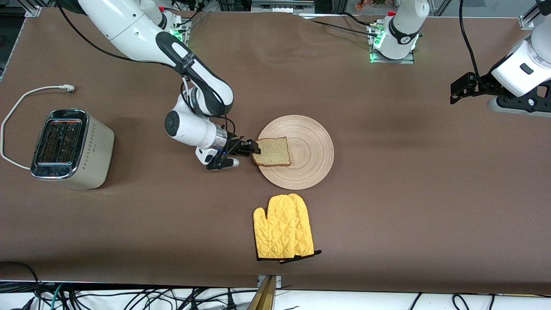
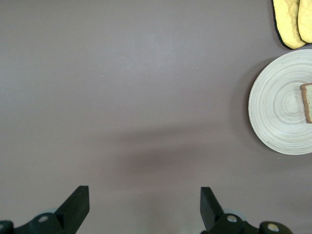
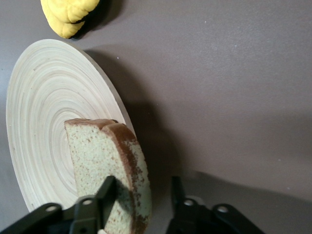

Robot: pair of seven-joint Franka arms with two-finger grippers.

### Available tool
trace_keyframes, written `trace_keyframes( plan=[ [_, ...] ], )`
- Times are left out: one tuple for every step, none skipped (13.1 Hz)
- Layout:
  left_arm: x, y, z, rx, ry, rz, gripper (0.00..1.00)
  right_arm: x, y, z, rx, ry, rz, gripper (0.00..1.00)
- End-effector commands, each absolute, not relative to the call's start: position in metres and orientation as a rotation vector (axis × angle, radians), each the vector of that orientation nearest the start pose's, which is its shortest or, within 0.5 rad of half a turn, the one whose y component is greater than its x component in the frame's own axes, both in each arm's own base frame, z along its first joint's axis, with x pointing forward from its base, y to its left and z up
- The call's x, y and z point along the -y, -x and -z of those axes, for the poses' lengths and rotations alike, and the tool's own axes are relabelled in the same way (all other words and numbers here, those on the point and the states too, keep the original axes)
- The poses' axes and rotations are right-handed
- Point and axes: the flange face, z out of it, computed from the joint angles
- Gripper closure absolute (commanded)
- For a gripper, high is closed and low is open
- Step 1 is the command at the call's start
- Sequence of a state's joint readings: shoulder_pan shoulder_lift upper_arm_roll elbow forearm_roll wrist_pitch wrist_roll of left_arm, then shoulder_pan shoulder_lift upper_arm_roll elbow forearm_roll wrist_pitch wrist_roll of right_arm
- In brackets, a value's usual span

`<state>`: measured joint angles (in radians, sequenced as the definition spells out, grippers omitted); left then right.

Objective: Move plate and put bread in toaster

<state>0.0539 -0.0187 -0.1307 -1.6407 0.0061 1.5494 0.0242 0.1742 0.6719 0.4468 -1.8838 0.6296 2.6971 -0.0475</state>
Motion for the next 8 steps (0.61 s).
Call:
trace_keyframes(
  plan=[
    [0.052,-0.545,-0.604,-0.16,3.102,-0.091,0.0,-0.35,-0.552,-0.191,-0.043,2.515,-0.039,0.73],
    [0.052,-0.545,-0.604,-0.16,3.101,-0.09,0.0,-0.35,-0.552,-0.192,-0.048,2.514,-0.039,0.77],
    [0.051,-0.545,-0.604,-0.165,3.101,-0.091,0.0,-0.351,-0.552,-0.192,-0.046,2.512,-0.039,0.81],
    [0.051,-0.545,-0.604,-0.167,3.102,-0.091,0.0,-0.353,-0.554,-0.195,-0.046,2.506,-0.035,0.88],
    [0.052,-0.545,-0.604,-0.167,3.104,-0.091,0.0,-0.354,-0.555,-0.198,-0.05,2.501,-0.035,0.93],
    [0.053,-0.545,-0.604,-0.165,3.105,-0.091,0.0,-0.354,-0.556,-0.2,-0.052,2.499,-0.033,0.99],
    [0.051,-0.545,-0.607,-0.177,3.106,-0.082,0.0,-0.353,-0.557,-0.204,-0.047,2.497,-0.03,1.0],
    [0.052,-0.546,-0.606,-0.175,3.109,-0.084,0.0,-0.352,-0.557,-0.206,-0.045,2.495,-0.039,1.0]
  ],
)
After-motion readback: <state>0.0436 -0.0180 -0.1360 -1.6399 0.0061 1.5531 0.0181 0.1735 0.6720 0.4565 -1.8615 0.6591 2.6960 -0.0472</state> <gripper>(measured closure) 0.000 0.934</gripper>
